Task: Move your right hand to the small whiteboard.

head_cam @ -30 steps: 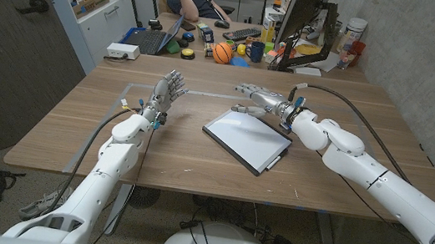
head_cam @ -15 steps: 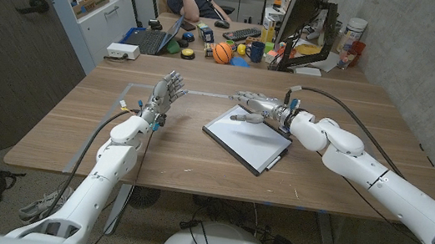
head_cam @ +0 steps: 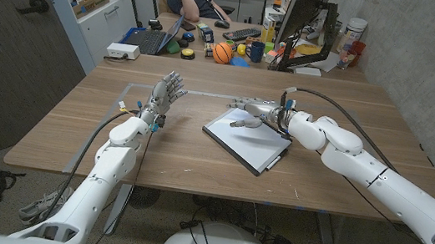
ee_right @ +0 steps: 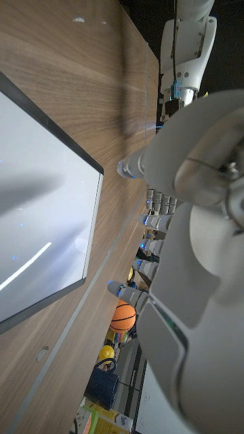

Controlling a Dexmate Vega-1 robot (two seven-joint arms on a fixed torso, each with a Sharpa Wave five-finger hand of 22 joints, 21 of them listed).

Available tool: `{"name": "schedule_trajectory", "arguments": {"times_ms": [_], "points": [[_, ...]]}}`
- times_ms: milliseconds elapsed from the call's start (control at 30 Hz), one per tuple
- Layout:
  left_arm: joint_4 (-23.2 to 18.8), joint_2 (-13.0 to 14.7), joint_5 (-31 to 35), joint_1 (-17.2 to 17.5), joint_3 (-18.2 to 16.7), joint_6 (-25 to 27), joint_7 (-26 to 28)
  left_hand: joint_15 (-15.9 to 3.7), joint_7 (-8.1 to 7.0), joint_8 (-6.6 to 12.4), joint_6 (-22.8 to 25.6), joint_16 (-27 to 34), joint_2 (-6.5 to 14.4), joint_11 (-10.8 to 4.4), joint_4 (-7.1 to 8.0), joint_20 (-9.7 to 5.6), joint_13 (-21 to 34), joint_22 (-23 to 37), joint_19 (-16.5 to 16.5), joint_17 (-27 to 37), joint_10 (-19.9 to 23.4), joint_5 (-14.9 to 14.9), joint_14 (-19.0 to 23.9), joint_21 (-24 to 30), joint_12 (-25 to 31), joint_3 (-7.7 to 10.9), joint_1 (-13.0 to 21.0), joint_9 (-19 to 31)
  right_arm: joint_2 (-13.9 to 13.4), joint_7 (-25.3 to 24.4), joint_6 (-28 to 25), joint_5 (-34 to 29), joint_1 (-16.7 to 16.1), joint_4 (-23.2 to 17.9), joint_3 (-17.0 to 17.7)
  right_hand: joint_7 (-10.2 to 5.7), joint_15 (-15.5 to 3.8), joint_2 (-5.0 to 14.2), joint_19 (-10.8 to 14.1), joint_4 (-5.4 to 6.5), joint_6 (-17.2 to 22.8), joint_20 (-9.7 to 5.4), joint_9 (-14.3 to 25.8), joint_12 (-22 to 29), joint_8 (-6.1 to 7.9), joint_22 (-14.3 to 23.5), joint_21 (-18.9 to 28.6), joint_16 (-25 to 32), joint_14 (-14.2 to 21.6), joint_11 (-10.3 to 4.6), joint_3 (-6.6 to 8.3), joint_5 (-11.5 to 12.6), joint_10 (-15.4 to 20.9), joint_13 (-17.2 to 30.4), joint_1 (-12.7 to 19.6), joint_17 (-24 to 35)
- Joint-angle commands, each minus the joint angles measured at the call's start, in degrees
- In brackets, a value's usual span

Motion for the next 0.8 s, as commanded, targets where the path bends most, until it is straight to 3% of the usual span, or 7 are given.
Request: {"name": "schedule_trajectory", "arguments": {"times_ms": [33,800], "points": [[-0.23,0.05,0.01,0.20,-0.12,0.13,0.04,-0.20,-0.16,0.34,-0.23,-0.12,0.26,-0.14,0.11,0.05,0.24,0.27,0.53,0.31,0.00,0.27,0.41,-0.39,0.34,-0.28,-0.17,0.29,0.37,2.37,0.32,0.61,0.51,0.41,-0.35,-0.25,-0.68,0.24,0.24,-0.15,0.41,-0.34,0.09,0.30,0.13,-0.04,-0.48,0.22,0.37,0.17,-0.25,0.36,0.32,0.11,0.71,0.15],[0.60,-0.02,-0.04,-0.31,-0.15,0.07,-0.32,-0.10,-0.18,0.38,-0.17,-0.13,0.31,-0.20,0.11,0.12,0.23,0.28,0.63,0.30,-0.01,0.36,0.48,-0.84,0.34,-0.42,-0.14,0.29,1.03,3.40,0.63,1.93,1.26,1.45,-0.63,0.34,-0.83,0.81,0.21,0.41,-0.12,-0.52,0.16,-0.18,-0.60,0.00,-1.54,-0.13,0.26,0.22,-1.06,0.44,0.23,0.13,0.22,0.23]]}}
